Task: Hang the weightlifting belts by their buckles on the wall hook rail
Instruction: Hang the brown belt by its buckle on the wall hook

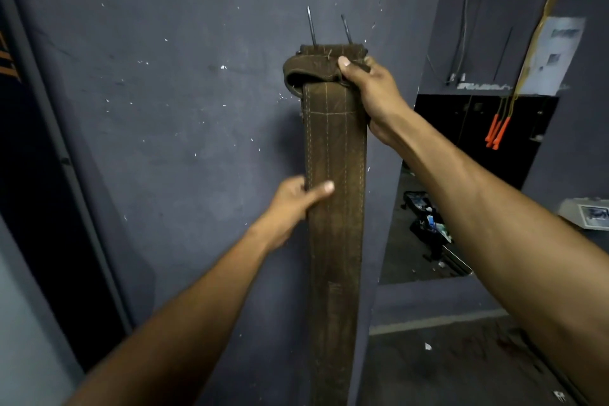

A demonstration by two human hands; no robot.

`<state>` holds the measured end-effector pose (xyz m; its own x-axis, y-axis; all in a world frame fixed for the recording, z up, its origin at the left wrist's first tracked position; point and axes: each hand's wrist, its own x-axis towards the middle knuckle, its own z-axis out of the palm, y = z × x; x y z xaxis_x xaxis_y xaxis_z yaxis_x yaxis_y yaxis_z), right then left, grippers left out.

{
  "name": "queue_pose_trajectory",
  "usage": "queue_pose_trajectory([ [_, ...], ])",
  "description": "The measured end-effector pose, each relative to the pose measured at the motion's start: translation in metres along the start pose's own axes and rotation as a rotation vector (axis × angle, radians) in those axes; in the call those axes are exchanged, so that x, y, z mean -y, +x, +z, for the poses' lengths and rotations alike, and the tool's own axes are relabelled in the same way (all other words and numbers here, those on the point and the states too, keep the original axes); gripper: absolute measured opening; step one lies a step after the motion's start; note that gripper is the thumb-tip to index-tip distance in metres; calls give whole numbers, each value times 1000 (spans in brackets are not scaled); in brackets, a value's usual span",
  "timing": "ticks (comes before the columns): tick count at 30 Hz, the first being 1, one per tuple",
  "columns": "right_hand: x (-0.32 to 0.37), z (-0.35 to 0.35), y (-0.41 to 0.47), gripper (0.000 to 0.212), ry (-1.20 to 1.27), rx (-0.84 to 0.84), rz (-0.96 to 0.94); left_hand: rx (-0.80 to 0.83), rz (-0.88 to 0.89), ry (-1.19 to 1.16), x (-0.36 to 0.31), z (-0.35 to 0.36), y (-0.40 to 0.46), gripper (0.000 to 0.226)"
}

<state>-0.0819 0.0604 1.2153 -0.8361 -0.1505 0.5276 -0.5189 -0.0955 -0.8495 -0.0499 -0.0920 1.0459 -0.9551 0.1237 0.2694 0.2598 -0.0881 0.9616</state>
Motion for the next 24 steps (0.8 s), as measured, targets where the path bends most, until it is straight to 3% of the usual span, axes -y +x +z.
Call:
queue_pose_trajectory([
  [3, -9, -2, -1, 37, -16, 13, 16, -83, 147, 32, -73, -1, 21, 15],
  [6, -7, -1, 0, 35, -22, 15, -18, -76, 161, 55, -95, -3, 24, 18],
  [10, 1, 0, 1, 39, -46, 1, -59, 12, 26, -48, -28, -1, 3, 20],
  [17, 4, -1, -1, 42, -78, 3, -116, 60, -412, 134, 155, -2, -75, 36],
  [20, 2, -4, -2, 46, -69, 31, -129, 75, -394, 153, 152, -10, -67, 36],
  [24, -4, -6, -3, 49, -59, 5, -123, 54, -184, 100, 86, -9, -29, 38],
])
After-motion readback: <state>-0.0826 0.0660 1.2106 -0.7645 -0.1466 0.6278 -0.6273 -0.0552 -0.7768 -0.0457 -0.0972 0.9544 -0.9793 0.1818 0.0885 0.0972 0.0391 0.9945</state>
